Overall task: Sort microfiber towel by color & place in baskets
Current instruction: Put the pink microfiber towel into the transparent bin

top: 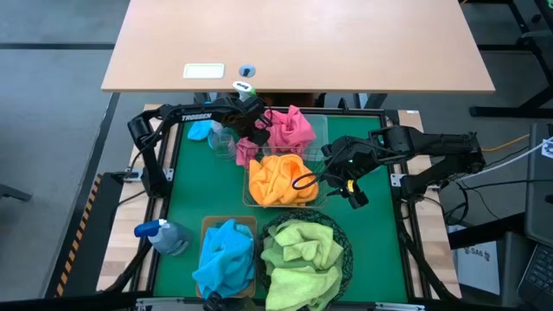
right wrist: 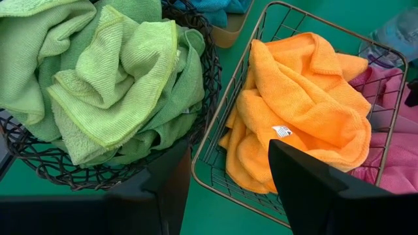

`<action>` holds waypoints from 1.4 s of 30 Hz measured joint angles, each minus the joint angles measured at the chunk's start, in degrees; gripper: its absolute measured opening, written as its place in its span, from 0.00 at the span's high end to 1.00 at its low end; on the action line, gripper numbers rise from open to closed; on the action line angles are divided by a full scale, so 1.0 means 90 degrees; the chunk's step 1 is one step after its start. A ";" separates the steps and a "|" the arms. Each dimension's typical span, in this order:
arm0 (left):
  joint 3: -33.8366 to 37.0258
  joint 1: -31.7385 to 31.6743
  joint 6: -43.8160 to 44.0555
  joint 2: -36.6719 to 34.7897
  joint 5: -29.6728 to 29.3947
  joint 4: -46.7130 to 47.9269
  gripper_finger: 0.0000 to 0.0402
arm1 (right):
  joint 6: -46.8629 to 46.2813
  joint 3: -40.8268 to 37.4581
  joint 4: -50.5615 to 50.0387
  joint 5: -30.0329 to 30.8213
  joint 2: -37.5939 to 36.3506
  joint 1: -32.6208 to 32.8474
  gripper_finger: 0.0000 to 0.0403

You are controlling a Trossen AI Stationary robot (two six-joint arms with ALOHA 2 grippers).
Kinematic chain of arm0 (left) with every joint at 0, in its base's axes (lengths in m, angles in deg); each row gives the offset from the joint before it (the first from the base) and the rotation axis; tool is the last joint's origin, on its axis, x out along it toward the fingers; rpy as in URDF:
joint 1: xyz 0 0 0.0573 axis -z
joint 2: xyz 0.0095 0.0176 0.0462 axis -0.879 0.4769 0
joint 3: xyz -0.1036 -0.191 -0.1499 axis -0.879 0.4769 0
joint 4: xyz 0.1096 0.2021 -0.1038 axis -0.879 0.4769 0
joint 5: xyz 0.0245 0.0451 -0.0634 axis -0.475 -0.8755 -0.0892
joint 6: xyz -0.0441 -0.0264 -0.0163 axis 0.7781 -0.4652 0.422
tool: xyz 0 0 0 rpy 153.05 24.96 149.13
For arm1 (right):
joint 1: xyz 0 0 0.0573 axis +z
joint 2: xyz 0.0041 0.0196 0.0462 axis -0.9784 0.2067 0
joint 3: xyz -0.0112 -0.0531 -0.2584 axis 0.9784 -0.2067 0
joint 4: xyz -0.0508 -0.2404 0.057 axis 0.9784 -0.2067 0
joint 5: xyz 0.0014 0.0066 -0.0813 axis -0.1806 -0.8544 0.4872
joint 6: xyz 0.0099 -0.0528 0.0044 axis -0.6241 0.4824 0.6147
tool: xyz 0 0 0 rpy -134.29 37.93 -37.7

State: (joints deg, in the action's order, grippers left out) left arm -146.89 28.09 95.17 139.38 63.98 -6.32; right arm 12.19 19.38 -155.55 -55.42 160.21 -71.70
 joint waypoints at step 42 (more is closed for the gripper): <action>0.0000 0.0036 -0.0197 0.0358 -0.0322 -0.0289 0.98 | -0.0002 0.0000 -0.0197 0.0001 -0.0323 -0.0001 0.49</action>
State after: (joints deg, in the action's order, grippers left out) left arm -146.89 28.42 93.40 142.60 61.08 -8.92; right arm 12.17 19.38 -157.32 -55.41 157.31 -71.71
